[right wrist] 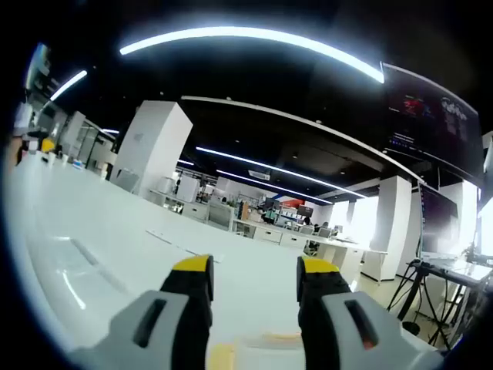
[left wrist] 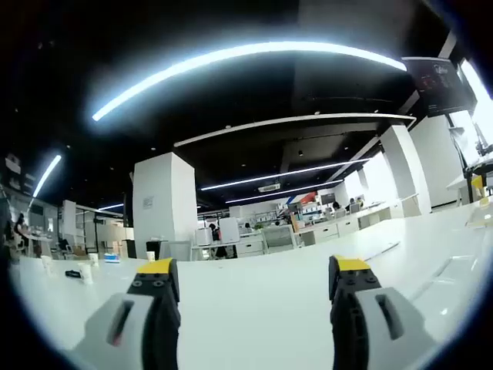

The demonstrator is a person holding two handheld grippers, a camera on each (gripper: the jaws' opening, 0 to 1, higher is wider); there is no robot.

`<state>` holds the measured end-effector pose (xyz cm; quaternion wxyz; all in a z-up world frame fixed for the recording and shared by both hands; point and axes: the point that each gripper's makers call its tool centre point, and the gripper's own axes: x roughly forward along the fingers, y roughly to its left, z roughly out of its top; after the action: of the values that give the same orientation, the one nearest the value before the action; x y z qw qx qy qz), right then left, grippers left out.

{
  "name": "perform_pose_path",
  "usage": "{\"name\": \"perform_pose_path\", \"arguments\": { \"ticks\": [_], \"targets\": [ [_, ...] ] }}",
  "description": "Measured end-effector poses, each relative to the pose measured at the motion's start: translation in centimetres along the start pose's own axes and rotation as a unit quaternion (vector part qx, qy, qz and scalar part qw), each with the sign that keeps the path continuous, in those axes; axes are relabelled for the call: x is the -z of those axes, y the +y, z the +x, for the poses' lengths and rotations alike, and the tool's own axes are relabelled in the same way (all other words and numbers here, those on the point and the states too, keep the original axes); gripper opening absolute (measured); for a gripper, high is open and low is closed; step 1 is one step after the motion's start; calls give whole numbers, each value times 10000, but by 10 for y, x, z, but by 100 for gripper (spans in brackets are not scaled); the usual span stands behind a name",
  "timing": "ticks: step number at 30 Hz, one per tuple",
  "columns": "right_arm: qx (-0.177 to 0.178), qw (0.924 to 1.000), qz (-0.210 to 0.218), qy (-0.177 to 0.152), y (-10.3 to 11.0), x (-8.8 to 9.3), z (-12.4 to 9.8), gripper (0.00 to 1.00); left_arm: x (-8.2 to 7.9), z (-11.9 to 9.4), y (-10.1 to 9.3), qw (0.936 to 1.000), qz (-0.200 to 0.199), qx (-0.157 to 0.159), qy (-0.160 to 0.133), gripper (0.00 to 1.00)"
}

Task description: Snap each plastic latch of the storage box into its locked position after aligning the lid with the box until every specified latch is closed and the lid sits flush.

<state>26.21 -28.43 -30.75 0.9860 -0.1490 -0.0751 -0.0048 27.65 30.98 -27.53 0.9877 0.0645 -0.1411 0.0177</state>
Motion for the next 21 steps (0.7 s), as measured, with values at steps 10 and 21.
{"name": "perform_pose_path", "arguments": {
  "ticks": [10, 21],
  "targets": [
    [-147, 9999, -22, -86, 3, -6, -3, 43, 2, 3, -3, 10000, 35, 24, 35, 79],
    [113, 9996, 63, -250, -10, -9, -4, 42, 7, 6, -10, 9994, -134, 282, 119, 77]
  ]
}}
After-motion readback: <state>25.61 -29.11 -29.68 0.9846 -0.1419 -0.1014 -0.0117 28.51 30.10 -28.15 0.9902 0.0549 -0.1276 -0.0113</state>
